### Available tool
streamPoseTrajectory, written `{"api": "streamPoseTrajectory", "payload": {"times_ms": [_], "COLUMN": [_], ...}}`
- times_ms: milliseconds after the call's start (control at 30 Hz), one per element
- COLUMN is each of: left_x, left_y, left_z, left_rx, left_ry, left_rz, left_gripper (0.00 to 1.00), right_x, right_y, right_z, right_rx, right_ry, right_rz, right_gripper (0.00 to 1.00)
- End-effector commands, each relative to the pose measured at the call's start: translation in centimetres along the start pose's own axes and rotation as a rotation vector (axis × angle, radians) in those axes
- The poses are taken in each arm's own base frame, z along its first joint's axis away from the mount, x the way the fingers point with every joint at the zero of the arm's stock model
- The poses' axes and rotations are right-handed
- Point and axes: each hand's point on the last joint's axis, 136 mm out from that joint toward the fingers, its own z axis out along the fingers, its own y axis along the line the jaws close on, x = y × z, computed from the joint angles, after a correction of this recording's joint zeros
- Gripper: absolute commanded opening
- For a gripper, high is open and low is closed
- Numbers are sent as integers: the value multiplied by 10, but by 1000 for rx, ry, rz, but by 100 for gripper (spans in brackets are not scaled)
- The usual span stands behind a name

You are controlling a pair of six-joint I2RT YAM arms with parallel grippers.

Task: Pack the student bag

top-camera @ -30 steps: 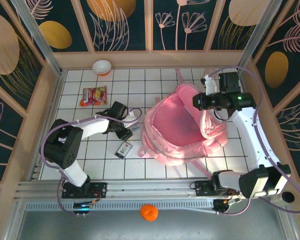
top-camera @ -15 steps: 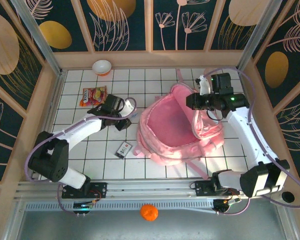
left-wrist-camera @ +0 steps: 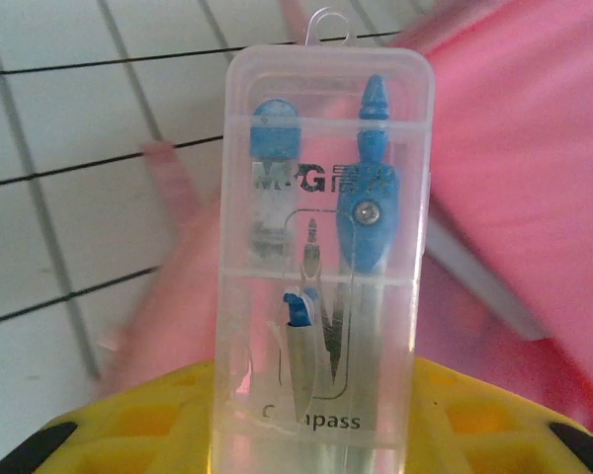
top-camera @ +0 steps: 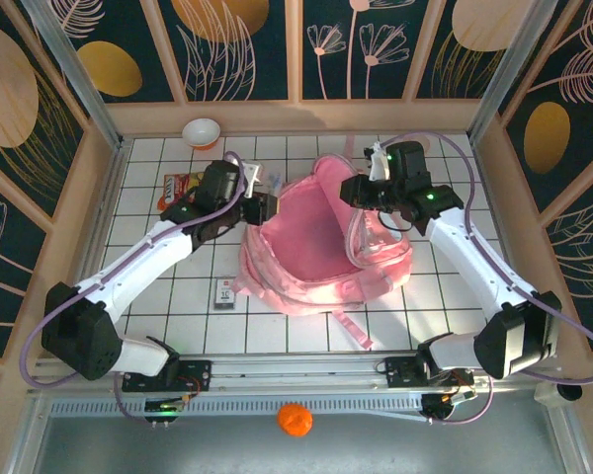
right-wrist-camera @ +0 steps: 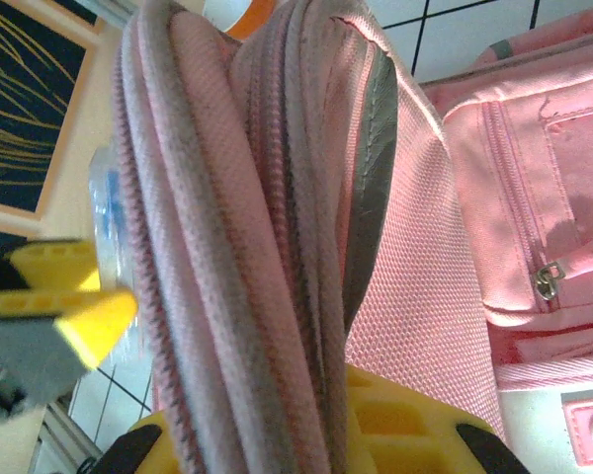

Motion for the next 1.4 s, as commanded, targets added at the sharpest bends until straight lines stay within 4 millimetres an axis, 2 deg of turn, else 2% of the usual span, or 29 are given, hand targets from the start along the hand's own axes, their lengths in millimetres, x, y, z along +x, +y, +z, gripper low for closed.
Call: {"api": "streamPoseTrajectory", "payload": {"times_ms": [0, 67, 200, 367, 600, 667, 700, 800, 900, 1067, 1100, 1367], "left_x": [-11, 1, 12, 13, 13, 16, 25, 27, 28, 51, 47, 83], "left_y": [-35, -33, -27, -43, -56, -59, -57, -60, -55, -42, -46, -57], "left_z": [6, 20, 43, 64, 81, 83, 93, 94, 91, 91, 82, 92], "left_rx": [96, 80, 45, 84, 103, 111, 100, 116, 93, 49, 73, 177], "left_ry": [-20, 18, 64, 98, 110, 123, 153, 160, 154, 201, 188, 273], "left_rz": [-173, -221, -279, -300, -303, -301, -309, -322, -284, -259, -266, -346], "left_gripper": [32, 32, 31, 33, 37, 40, 44, 60, 64, 59, 57, 42], "right_x": [-38, -38, -35, -32, -33, -34, -33, -33, -32, -28, -28, -25], "right_y": [26, 26, 30, 31, 31, 31, 31, 31, 31, 27, 27, 26], "right_z": [-10, -11, -11, -9, -8, -9, -8, -9, -9, -10, -10, -9], "right_rx": [-87, -92, -111, -125, -125, -125, -124, -122, -120, -108, -108, -111], "right_ry": [-156, -155, -146, -130, -131, -132, -130, -126, -125, -116, -115, -111], "right_rz": [-41, -45, -56, -65, -70, -73, -74, -77, -78, -80, -81, -77], "right_gripper": [0, 0, 0, 0, 0, 0, 0, 0, 0, 0, 0, 0]}}
